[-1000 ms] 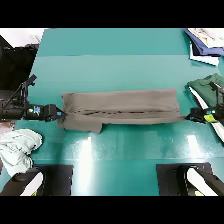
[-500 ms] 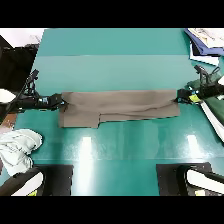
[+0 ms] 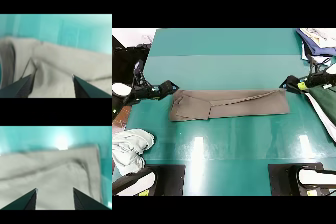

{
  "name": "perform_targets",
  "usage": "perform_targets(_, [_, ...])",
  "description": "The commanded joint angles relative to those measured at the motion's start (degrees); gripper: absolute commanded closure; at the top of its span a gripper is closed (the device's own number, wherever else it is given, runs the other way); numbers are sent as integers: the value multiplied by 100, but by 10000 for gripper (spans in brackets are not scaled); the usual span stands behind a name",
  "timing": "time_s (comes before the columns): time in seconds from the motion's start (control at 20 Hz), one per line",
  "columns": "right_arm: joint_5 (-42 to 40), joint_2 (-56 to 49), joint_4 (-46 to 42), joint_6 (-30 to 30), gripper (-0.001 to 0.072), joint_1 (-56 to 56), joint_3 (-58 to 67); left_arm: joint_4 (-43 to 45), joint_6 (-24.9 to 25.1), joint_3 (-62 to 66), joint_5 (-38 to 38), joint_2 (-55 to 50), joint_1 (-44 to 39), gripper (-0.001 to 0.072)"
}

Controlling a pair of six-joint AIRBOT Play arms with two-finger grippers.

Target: Fold the shirts.

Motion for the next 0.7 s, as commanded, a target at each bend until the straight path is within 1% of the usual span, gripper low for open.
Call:
perform_targets(0.0, [560, -275, 634, -234, 201, -326, 490, 2, -81, 501, -208, -74, 2, 98])
perform_targets(0.05, [909, -334, 640, -363, 202, -485, 560, 4, -61, 656, -503, -74, 2, 98])
perform_targets(0.1, [1241, -380, 645, -501, 201, -656, 540, -4, -66, 769, -831, -74, 2, 149])
perform_targets(0.2, [1738, -514, 640, -782, 202, -997, 372, -2, -57, 831, -1233, -74, 2, 638])
perform_targets(0.25, [1832, -584, 645, -872, 201, -1147, 245, 0, 0, 831, -1390, -76, 2, 669])
perform_targets(0.3, [1827, -656, 647, -966, 201, -1292, 81, 0, 103, 831, -1561, -76, 2, 670])
perform_targets(0.4, [1744, -835, 686, -1200, 202, -1515, -186, 2, 103, 828, -1799, -76, 2, 669])
perform_targets(0.65, [1709, -1401, 691, -1530, 203, -1572, -280, 31, 90, 800, -1895, -103, 2, 670])
